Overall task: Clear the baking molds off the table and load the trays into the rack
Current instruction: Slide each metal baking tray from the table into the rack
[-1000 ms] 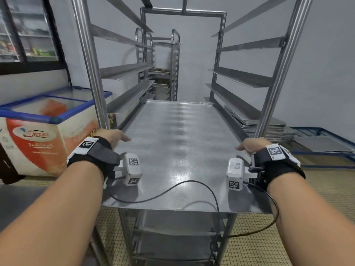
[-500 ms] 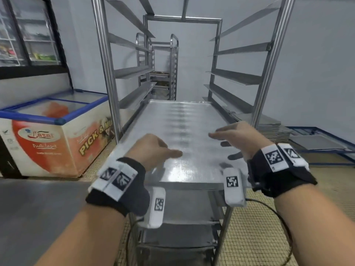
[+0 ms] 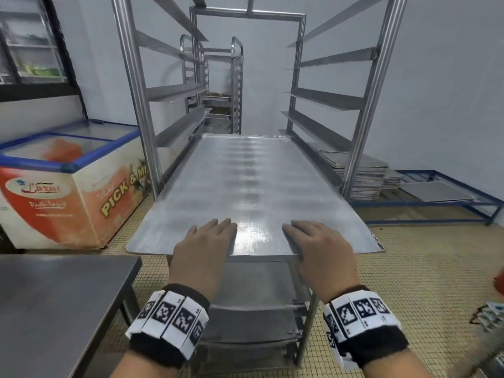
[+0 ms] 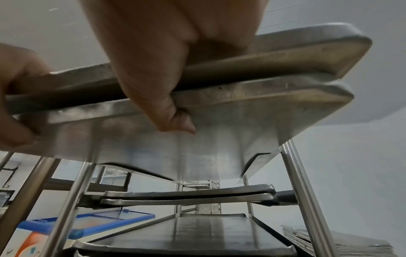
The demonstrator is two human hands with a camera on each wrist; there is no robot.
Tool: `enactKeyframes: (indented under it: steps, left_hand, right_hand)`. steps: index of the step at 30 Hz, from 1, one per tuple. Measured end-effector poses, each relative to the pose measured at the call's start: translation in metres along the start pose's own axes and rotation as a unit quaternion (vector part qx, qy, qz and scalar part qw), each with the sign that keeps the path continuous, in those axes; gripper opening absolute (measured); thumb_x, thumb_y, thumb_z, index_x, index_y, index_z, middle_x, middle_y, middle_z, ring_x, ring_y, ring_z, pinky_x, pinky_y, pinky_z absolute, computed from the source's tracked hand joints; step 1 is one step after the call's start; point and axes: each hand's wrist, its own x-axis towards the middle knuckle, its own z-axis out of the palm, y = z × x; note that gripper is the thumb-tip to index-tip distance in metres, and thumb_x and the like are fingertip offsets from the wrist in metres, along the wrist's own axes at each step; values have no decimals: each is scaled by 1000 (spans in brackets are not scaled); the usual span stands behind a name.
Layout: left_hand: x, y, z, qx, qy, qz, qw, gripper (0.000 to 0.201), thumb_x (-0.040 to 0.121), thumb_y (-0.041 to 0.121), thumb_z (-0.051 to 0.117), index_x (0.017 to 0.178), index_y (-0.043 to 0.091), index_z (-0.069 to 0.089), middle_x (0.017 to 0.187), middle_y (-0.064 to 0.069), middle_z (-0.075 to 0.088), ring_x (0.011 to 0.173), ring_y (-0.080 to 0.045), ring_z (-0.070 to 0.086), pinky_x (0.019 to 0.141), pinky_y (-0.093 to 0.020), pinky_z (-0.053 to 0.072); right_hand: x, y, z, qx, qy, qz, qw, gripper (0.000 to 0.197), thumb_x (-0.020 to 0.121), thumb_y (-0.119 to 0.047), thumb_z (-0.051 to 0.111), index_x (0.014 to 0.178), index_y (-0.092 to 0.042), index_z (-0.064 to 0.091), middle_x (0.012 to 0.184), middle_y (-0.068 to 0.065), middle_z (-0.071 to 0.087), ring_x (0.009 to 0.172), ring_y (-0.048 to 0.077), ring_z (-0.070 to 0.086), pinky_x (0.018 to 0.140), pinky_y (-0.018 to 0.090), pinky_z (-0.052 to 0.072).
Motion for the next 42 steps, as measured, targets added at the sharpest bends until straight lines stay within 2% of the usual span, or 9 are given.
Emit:
enactKeyframes:
  steps: [2, 3, 9, 13, 17, 23, 27, 35, 42]
  left_hand:
    - [4, -2, 10, 3, 17, -15, 1000, 66, 45, 10, 97, 105, 29, 75, 114, 12, 73, 101, -12, 72, 81, -34, 59]
    - [7, -3, 15, 4, 20, -20, 1000, 66, 43, 10, 98, 103, 29, 76, 111, 11, 74, 98, -12, 73, 78, -34, 59]
    - [33, -7, 33, -3, 53, -31, 998, 48, 59, 18, 95, 100, 34, 76, 107, 15, 75, 90, -12, 75, 65, -33, 61]
    - [55, -11, 44, -7, 48, -42, 998, 52, 61, 16, 92, 106, 37, 74, 111, 17, 73, 95, -11, 74, 67, -33, 61]
    - [79, -15, 51, -22, 67, -49, 996, 34, 78, 21, 80, 108, 34, 73, 112, 13, 74, 95, -20, 74, 63, -38, 61]
    - [114, -16, 60, 3, 82, -45, 996, 34, 71, 14, 81, 101, 30, 75, 100, 10, 77, 76, -25, 75, 54, -36, 57]
    - [136, -21, 71, -3, 99, -36, 994, 33, 73, 14, 79, 102, 30, 74, 96, 10, 77, 73, -25, 74, 53, -33, 54]
    - [175, -30, 85, 27, 90, -19, 995, 56, 47, 7, 87, 97, 30, 75, 88, 7, 77, 60, -23, 70, 48, -29, 51]
    - [201, -41, 99, 57, 63, -10, 996, 69, 40, 12, 84, 107, 29, 73, 103, 7, 76, 72, -24, 73, 54, -31, 55]
  right_hand:
    - [2, 0, 4, 3, 3, 8, 1000, 49, 60, -10, 85, 105, -23, 76, 107, -4, 74, 97, 20, 71, 79, 32, 57]
    - [4, 0, 6, 3, 3, 13, 1000, 49, 60, -9, 85, 105, -23, 75, 107, -4, 74, 97, 20, 72, 78, 31, 57]
    - [26, 6, 19, 24, 15, 32, 999, 44, 62, -3, 74, 100, -26, 74, 102, -9, 74, 84, 19, 71, 60, 27, 56]
    - [47, 13, 29, 31, 21, 40, 998, 32, 67, -9, 77, 93, -28, 74, 98, -12, 74, 79, 16, 70, 56, 24, 53]
    - [67, 19, 41, 30, 38, 46, 998, 21, 73, -14, 79, 87, -28, 73, 91, -12, 73, 71, 16, 69, 51, 22, 50]
    - [99, 28, 53, 11, 49, 34, 998, 36, 51, -7, 83, 79, -28, 75, 85, -13, 74, 68, 14, 70, 58, 19, 51]
    - [118, 37, 65, -5, 35, 33, 999, 37, 50, -9, 79, 81, -29, 73, 84, -14, 72, 69, 14, 69, 55, 20, 48]
    - [154, 51, 84, -70, 13, 28, 997, 28, 58, -15, 68, 80, -32, 65, 83, -16, 68, 61, 13, 58, 48, 18, 9]
    - [178, 64, 100, -62, 5, -5, 998, 35, 59, -16, 64, 92, -29, 65, 91, -13, 68, 70, 16, 62, 55, 21, 30]
